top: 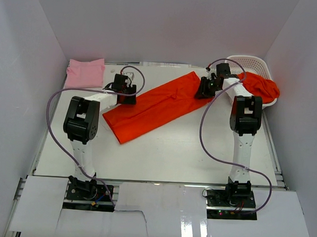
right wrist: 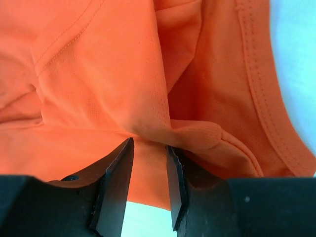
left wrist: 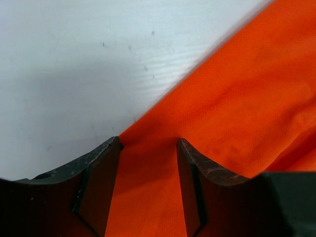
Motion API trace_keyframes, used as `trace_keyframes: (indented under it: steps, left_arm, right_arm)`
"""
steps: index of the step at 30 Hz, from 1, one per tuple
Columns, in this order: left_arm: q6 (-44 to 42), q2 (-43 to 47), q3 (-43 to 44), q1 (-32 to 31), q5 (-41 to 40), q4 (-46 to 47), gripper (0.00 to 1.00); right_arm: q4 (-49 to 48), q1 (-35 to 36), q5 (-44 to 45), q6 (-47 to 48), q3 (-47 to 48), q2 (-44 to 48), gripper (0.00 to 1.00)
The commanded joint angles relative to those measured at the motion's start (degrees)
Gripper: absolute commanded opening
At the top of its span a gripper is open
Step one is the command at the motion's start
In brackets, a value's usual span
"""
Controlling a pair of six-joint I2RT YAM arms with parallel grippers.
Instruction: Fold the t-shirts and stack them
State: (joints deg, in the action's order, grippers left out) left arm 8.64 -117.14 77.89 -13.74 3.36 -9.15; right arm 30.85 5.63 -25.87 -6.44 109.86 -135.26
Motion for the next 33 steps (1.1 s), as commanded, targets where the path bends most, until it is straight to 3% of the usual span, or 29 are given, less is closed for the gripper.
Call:
trace_keyframes:
  steps: [1,6,25,33]
  left_arm:
    - [3.1,5.3,-1.9,-1.4,-5.4,-6.7,0.6]
    - [5.8,11.5,-6.6,-3.8,-5.7,-9.1,0.6]
    - [16.5,29.6,-25.0,-18.6,-5.0,-13.3,0.6]
    - [21.8,34.8,-33.2,-22.9,-4.3,-13.6,0.6]
  right_arm:
    - [1.8,-0.9,0.7,1.0,4.1,-2.3,0.4]
    - [1.4,-1.1,-1.2,0.6,7.6,-4.9,0.4]
    - [-14.8,0.3,-7.8,-7.6,4.0,-9.1,0.41]
    - [-16.2,0.7,-8.1,-10.3,9.8,-12.0,0.43]
